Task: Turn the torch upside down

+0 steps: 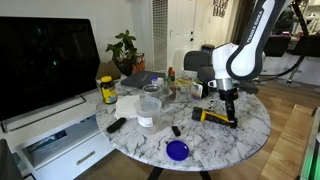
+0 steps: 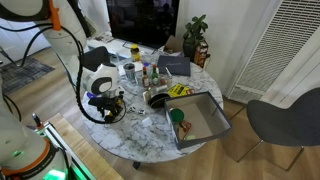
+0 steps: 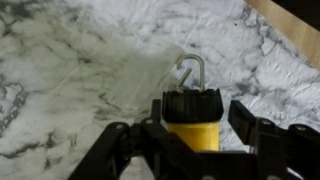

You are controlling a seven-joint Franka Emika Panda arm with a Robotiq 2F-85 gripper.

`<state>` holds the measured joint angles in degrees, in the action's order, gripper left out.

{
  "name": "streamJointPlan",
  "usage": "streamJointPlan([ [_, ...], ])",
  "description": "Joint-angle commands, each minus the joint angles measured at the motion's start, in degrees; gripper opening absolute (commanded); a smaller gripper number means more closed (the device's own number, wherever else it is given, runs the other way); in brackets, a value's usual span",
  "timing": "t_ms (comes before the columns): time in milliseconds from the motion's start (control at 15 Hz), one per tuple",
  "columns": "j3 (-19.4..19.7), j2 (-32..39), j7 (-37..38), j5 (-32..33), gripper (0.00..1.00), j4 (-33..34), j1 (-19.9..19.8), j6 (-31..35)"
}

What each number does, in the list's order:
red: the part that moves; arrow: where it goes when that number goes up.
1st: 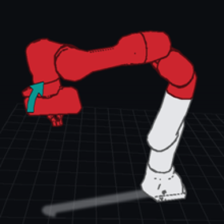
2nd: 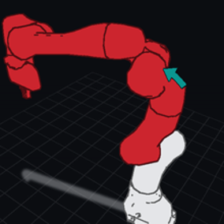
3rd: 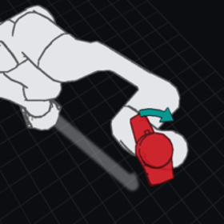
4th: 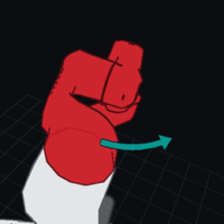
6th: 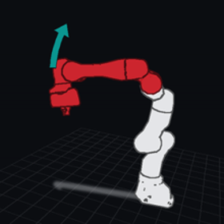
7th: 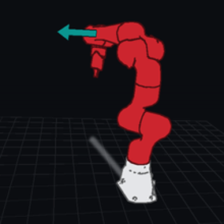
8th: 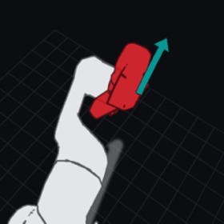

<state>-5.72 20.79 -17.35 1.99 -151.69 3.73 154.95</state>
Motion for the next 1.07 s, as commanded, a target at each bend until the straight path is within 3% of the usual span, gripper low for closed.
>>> streamJointPlan([
  [0, -0.78, 1.43, -0.30, 1.30, 0.40, 1.15, -1.33, -1.14],
  [133, -0.43, 0.16, 0.56, 1.78, 0.32, 0.59, -1.05, -1.43],
  [600, 1.86, -13.60, 10.26, 8.88, 0.32, -6.13, 4.27, -3.20],
  [1000, -0.97, -25.32, 16.90, 13.44, 0.32, -7.67, 5.56, -7.01],
])
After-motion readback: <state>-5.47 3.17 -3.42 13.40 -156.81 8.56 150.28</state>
